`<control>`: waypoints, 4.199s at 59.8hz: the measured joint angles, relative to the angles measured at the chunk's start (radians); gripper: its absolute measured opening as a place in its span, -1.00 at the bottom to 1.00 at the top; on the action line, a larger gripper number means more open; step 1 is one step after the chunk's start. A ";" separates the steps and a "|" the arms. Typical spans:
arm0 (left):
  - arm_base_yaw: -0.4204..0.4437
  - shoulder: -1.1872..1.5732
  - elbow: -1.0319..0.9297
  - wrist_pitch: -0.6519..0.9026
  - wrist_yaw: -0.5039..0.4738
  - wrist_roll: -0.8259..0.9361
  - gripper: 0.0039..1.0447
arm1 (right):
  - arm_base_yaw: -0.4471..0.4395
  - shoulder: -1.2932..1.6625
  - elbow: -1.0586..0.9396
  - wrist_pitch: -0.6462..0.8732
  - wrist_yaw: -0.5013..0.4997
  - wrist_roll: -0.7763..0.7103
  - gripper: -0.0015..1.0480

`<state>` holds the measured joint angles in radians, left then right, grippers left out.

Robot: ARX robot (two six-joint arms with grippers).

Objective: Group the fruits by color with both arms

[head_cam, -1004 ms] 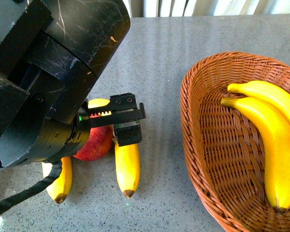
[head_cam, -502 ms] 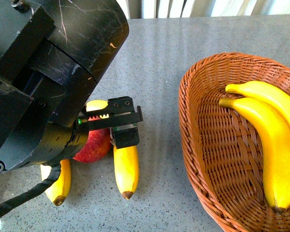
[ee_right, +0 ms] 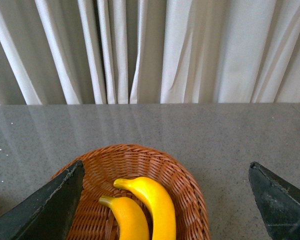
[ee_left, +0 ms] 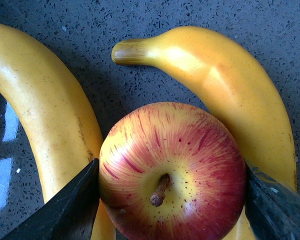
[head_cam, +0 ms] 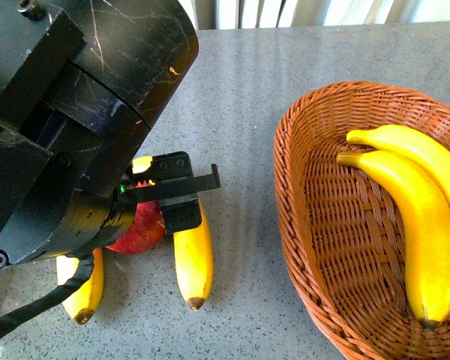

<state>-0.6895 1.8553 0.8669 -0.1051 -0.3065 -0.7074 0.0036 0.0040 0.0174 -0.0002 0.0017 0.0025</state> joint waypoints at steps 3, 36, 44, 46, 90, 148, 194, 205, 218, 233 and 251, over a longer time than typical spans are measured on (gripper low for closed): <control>0.000 -0.008 0.000 0.000 0.018 -0.006 0.30 | 0.000 0.000 0.000 0.000 0.000 0.000 0.82; 0.270 -0.341 -0.080 0.074 0.111 -0.184 0.30 | 0.000 0.000 0.000 0.000 0.000 0.000 0.82; 0.399 -0.398 -0.117 0.082 0.135 -0.203 0.30 | 0.000 0.000 0.000 0.000 0.000 0.000 0.82; 0.439 -0.410 -0.127 0.085 0.136 -0.203 0.30 | 0.000 0.000 0.000 0.000 0.000 0.000 0.82; 0.712 -0.462 -0.286 0.113 0.051 -0.056 0.83 | 0.000 0.000 0.000 0.000 0.000 0.000 0.82; 0.788 -1.198 -0.748 0.642 0.395 0.692 -0.98 | 0.000 0.000 0.000 0.000 -0.001 0.000 0.82; 0.692 -1.537 -0.854 0.425 0.306 0.697 -0.98 | 0.000 0.000 0.000 0.000 0.000 0.000 0.82; 0.692 -1.599 -0.854 0.363 0.306 0.697 -0.98 | 0.000 0.000 0.000 0.000 0.000 0.000 0.82; 0.692 -1.659 -0.854 0.304 0.306 0.697 -0.98 | 0.000 0.000 0.000 0.000 0.000 0.000 0.82; 0.691 -1.836 -0.853 0.112 0.306 0.697 -0.98 | 0.000 0.000 0.000 0.000 0.000 0.000 0.82; 0.690 -1.839 -0.853 0.105 0.306 0.697 -0.98 | 0.000 0.000 0.000 0.000 0.000 0.000 0.82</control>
<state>0.0010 0.0166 0.0135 -0.0002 -0.0006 -0.0101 0.0036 0.0044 0.0174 -0.0002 0.0017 0.0025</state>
